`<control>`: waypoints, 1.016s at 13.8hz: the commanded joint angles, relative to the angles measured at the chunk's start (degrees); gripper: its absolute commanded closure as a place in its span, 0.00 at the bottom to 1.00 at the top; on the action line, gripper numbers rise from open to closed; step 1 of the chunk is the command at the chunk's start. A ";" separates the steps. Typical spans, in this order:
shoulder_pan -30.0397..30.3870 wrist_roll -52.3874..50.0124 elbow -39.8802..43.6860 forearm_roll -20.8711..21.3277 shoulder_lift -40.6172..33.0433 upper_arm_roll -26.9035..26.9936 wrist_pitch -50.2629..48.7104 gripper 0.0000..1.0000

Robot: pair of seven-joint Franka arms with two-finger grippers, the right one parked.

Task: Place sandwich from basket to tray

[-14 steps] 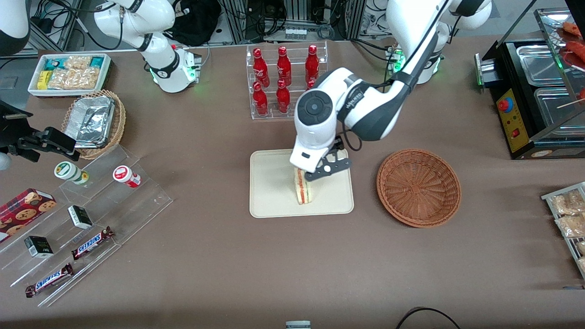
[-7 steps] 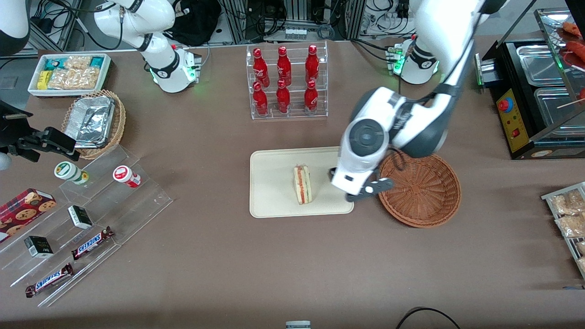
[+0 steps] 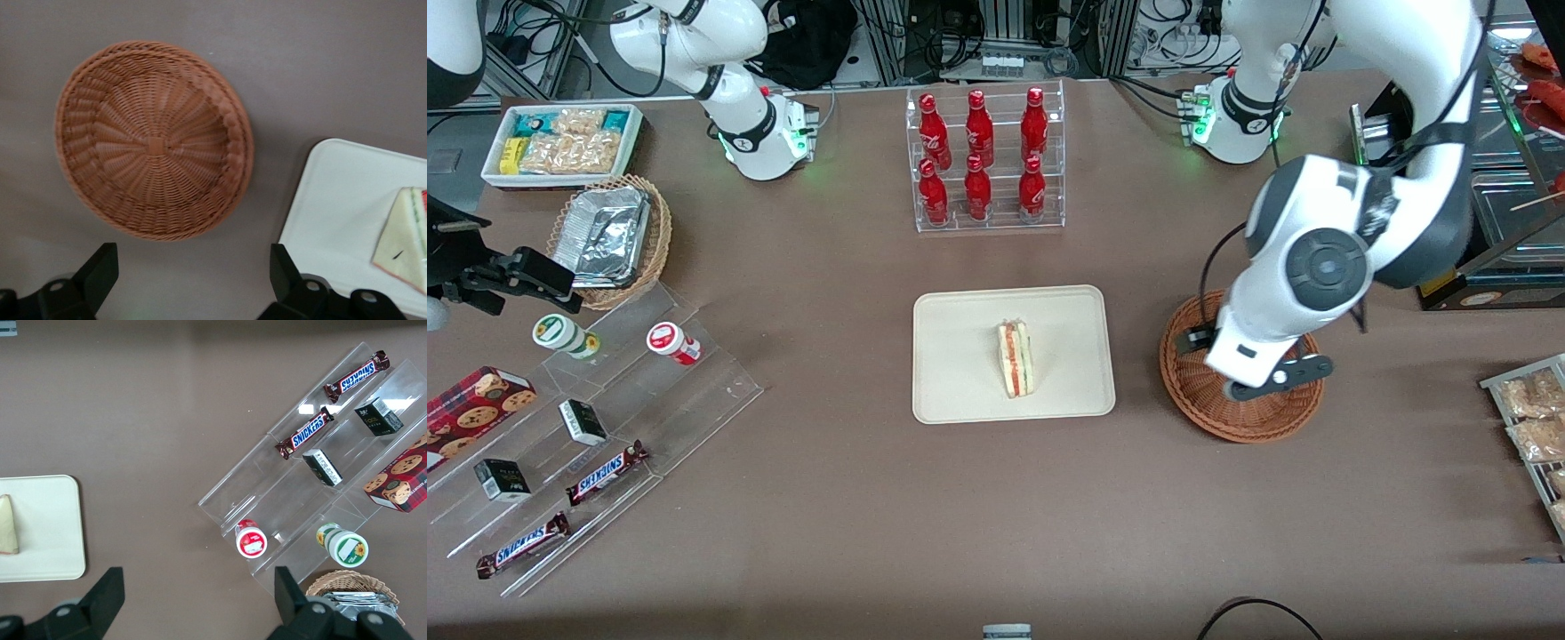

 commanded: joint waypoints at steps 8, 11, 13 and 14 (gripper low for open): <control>12.64 22.97 -4.67 -2.44 -14.42 -2.57 -10.67 0.00; 14.13 27.89 -4.24 -2.35 -16.88 -2.13 -12.69 0.00; 14.22 28.79 -3.88 -2.18 -18.38 -0.65 -12.79 0.00; 14.22 28.88 -3.19 -2.18 -18.82 -0.20 -12.87 0.00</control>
